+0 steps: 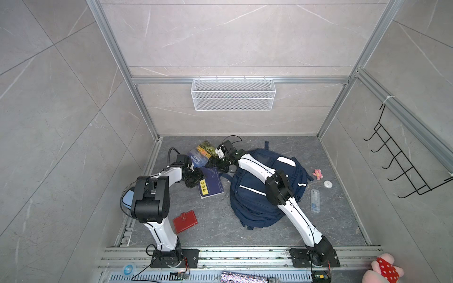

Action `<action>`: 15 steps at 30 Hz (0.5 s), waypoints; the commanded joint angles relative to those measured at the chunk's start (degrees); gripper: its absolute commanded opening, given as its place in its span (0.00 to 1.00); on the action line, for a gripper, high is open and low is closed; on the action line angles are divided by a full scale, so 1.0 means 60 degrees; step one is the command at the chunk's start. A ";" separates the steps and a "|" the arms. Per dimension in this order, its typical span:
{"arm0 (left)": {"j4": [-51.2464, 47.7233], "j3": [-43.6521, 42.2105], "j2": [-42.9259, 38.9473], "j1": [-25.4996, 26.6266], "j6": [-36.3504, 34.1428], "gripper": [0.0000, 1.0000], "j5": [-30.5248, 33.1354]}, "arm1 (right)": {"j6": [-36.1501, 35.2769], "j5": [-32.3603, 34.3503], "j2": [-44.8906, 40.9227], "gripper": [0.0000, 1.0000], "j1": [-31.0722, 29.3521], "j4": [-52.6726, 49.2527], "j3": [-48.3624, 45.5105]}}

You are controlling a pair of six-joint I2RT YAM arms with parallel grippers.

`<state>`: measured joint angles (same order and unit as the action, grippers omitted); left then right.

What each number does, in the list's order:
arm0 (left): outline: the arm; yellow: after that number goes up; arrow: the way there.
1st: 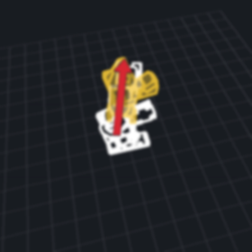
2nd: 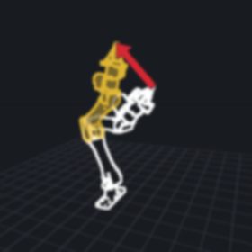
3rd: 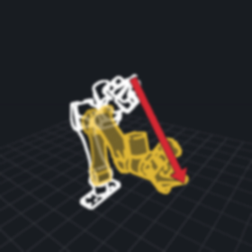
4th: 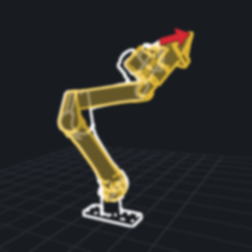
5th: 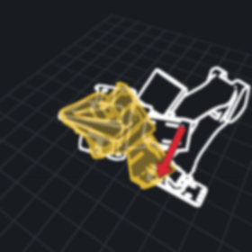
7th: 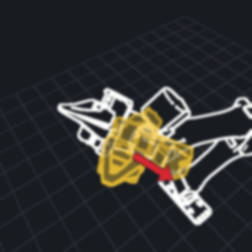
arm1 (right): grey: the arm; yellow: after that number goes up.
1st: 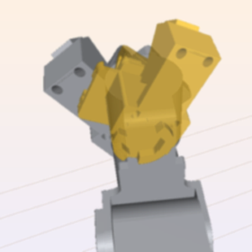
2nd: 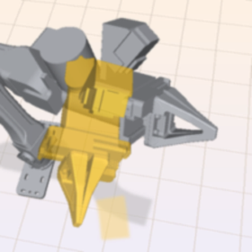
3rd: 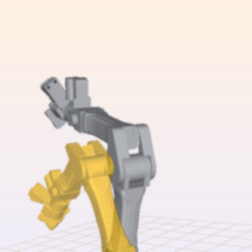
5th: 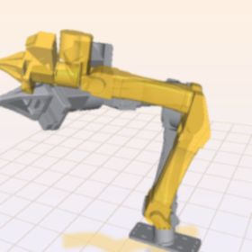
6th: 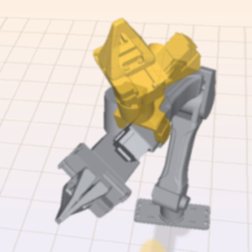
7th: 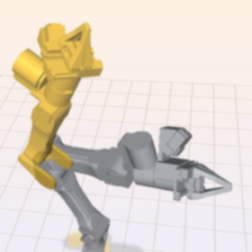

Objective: Pack the student bag

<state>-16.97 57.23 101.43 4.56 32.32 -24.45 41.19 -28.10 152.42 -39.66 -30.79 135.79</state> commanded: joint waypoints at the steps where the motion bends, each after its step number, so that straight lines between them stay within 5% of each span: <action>1: 0.0259 -0.0540 -0.0760 0.0374 0.0706 0.64 -0.0070 | 0.0063 -0.0232 -0.0719 0.73 -0.0245 -0.0108 -0.1747; 6: 0.0394 -0.1544 -0.2117 0.0606 0.1506 0.67 0.0554 | 0.0075 -0.0316 -0.2069 0.70 -0.0241 0.0420 -0.3659; 8: -0.0245 -0.1131 -0.2357 0.0513 0.0957 0.82 0.0863 | 0.0079 -0.0312 -0.2384 0.70 -0.0235 0.0487 -0.3830; 15: -0.2133 0.1408 -0.1594 -0.0528 -0.1214 0.91 0.1251 | 0.0093 0.0442 -0.2175 0.77 -0.0183 -0.1080 -0.1550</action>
<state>-26.02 61.65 90.59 4.80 30.70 -18.37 41.58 -28.38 140.18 -40.64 -32.75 120.11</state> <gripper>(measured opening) 0.910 0.762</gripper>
